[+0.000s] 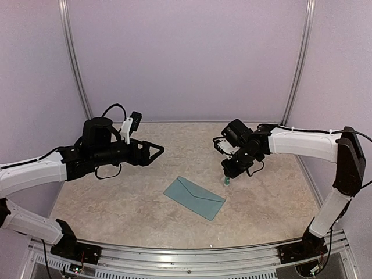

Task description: Place the letter into the envelope and seal it

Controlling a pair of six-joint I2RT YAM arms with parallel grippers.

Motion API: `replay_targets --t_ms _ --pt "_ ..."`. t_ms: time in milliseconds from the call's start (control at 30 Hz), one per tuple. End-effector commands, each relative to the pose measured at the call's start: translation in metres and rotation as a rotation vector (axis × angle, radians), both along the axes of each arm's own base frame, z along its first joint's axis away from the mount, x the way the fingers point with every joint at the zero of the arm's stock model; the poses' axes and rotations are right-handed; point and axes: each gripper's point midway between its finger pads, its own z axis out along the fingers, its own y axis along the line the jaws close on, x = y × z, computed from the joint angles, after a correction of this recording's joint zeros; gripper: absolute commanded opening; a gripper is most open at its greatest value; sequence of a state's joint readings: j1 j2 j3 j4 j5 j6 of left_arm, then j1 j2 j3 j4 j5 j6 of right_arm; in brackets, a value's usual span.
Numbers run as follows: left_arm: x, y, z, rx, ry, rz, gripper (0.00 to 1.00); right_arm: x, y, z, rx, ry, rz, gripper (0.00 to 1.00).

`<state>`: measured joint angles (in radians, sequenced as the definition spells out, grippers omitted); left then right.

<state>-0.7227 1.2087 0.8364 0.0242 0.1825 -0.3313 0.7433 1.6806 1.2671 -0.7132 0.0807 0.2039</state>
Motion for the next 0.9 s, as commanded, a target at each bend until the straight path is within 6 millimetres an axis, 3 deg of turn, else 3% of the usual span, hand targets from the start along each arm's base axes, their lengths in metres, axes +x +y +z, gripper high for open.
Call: replay_targets --t_ms 0,233,433,567,733,867 --pt "0.004 0.006 0.029 -0.111 -0.034 0.034 0.9 0.017 -0.008 -0.006 -0.059 -0.029 -0.056 0.1" --pt "0.006 0.012 0.026 -0.102 -0.028 0.051 0.9 0.016 -0.011 -0.014 -0.077 -0.01 -0.066 0.22" --pt "0.012 0.017 0.024 -0.087 -0.021 0.085 0.91 0.016 -0.009 -0.009 -0.058 -0.011 -0.074 0.58" --pt "0.02 0.026 0.024 -0.069 -0.027 0.139 0.92 0.02 -0.005 0.0 -0.038 -0.032 -0.075 0.74" --pt "0.048 0.054 0.018 -0.046 -0.031 0.268 0.95 0.039 0.009 0.025 0.062 -0.108 -0.086 0.9" --pt "0.087 0.102 0.001 -0.031 -0.028 0.428 0.95 0.066 0.012 0.053 0.206 -0.201 -0.114 0.97"
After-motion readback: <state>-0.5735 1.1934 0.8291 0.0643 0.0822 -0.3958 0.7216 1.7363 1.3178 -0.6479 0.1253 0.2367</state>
